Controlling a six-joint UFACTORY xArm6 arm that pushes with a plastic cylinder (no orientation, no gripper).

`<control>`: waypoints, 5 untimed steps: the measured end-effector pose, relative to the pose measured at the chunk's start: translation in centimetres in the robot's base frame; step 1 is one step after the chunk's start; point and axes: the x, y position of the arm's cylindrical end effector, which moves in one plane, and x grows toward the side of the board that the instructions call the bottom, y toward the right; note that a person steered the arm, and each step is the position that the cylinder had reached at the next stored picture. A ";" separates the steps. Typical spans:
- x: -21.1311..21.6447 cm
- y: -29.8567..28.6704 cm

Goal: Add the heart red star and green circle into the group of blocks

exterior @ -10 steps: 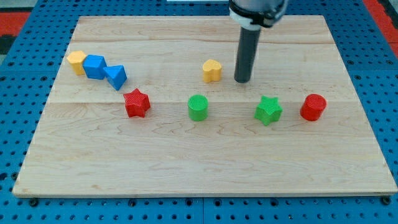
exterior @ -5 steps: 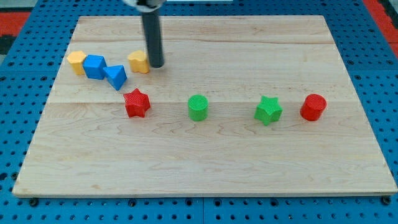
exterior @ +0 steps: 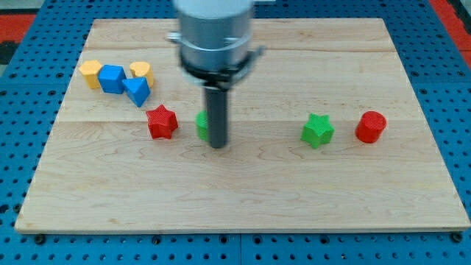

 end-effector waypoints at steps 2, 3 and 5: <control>-3.8 -7.6; -0.9 -8.7; -3.9 -13.1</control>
